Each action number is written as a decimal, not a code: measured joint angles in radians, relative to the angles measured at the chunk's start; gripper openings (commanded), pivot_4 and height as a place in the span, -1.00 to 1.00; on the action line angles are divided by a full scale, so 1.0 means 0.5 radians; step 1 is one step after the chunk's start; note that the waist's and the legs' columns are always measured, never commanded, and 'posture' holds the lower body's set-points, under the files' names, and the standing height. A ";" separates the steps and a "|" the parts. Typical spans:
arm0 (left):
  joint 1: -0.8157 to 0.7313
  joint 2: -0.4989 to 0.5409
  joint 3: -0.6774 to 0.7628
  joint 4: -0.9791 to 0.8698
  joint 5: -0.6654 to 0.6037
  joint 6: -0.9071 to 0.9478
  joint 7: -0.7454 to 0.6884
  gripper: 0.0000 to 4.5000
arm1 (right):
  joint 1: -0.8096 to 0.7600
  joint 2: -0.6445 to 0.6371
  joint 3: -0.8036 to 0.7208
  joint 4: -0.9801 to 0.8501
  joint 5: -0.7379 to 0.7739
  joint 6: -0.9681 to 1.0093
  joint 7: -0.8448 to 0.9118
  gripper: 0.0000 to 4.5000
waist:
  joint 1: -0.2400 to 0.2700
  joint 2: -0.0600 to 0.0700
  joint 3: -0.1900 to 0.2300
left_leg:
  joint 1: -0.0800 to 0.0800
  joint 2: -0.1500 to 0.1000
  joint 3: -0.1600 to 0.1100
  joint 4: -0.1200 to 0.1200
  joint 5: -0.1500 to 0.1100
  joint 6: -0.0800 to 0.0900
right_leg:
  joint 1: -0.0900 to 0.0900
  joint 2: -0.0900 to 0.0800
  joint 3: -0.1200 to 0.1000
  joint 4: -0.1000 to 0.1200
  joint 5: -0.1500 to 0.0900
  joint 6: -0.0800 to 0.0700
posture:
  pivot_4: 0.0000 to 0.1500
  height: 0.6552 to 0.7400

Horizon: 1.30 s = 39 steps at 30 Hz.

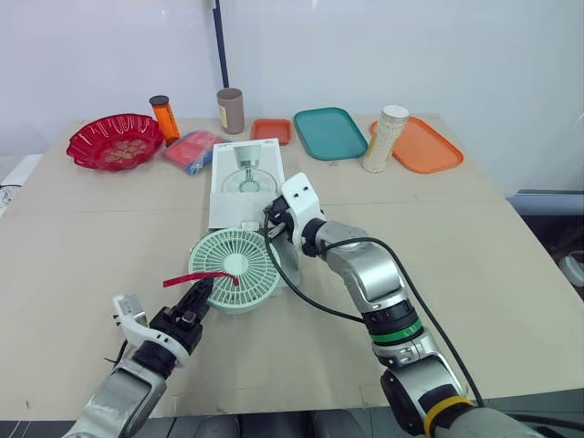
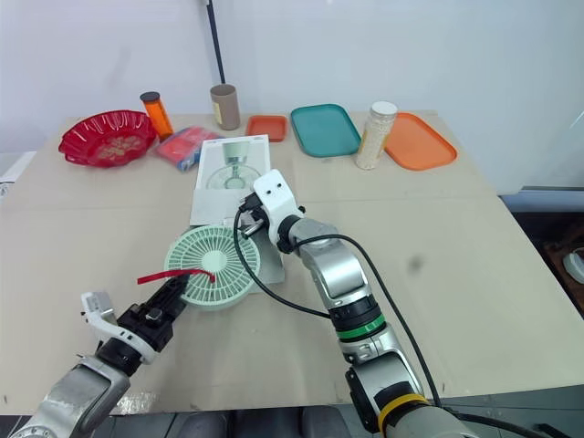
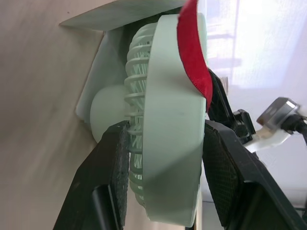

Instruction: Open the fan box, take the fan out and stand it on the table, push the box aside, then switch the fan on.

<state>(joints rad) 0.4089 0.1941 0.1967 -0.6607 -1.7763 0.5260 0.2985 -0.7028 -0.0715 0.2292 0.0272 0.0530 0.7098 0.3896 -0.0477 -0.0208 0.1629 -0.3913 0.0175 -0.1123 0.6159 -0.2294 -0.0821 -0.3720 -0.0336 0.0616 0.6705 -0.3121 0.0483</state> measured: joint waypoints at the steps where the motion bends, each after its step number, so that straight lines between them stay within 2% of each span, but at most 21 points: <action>1: 0.016 0.018 0.000 -0.008 -0.005 -0.009 -0.001 -0.17 | 0.000 0.001 0.001 0.000 0.000 0.000 0.000 -1.00 | 0.000 0.000 0.000 | 0.000 0.000 0.000 0.000 0.000 0.000 | 0.000 0.000 0.000 0.000 0.000 0.000 | 1.00 1.00; 9: 0.153 0.144 0.037 -0.101 -0.105 -0.058 -0.011 -0.17 | 0.000 0.005 0.011 -0.002 0.000 -0.003 0.001 -1.00 | -0.002 0.001 0.001 | 0.000 0.005 0.002 -0.001 0.000 -0.001 | 0.000 0.004 0.001 -0.005 0.001 -0.002 | 1.00 1.00; 12: 0.289 0.193 0.049 -0.149 -0.159 -0.058 -0.064 -0.17 | 0.000 0.004 0.024 0.003 -0.007 -0.027 0.001 -1.00 | -0.005 0.002 0.001 | 0.000 0.008 0.004 -0.001 -0.002 -0.002 | -0.001 0.007 0.003 -0.007 0.001 -0.003 | 1.00 1.00; 26: 0.555 0.228 0.040 -0.332 -0.182 -0.181 -0.079 -0.17 | -0.009 0.020 0.060 0.037 -0.034 -0.086 0.003 -1.00 | -0.008 0.003 0.002 | 0.001 0.021 0.010 -0.001 -0.007 -0.008 | -0.004 0.019 0.010 -0.008 0.000 -0.010 | 1.00 1.00; 35: 0.509 0.362 0.030 -0.354 -0.209 -0.212 -0.017 -0.17 | -0.011 0.023 0.060 0.043 -0.036 -0.089 0.000 -1.00 | -0.006 0.005 0.003 | 0.002 0.022 0.010 -0.001 -0.007 -0.008 | -0.003 0.020 0.009 -0.008 0.002 -0.012 | 1.00 1.00; 37: 0.492 0.369 0.025 -0.354 -0.213 -0.222 0.010 0.23 | -0.010 0.025 0.060 0.044 -0.037 -0.089 0.000 -1.00 | -0.005 0.005 0.003 | 0.002 0.022 0.011 -0.001 -0.007 -0.008 | -0.003 0.020 0.010 -0.008 0.003 -0.011 | 1.00 1.00; 39: 0.500 0.380 0.020 -0.327 -0.211 -0.230 0.065 0.51 | -0.010 0.027 0.061 0.043 -0.037 -0.089 0.000 -1.00 | -0.006 0.007 0.004 | 0.002 0.022 0.011 -0.001 -0.007 -0.008 | -0.004 0.020 0.010 -0.008 0.004 -0.011 | 1.00 1.00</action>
<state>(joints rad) 0.6588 0.3839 0.2066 -0.8244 -1.8815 0.4111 0.3309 -0.7078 -0.0579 0.2595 0.0489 0.0346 0.6652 0.3894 -0.0504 -0.0175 0.1650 -0.3903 0.0283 -0.1070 0.6155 -0.2330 -0.0862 -0.3739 -0.0237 0.0665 0.6666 -0.3102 0.0426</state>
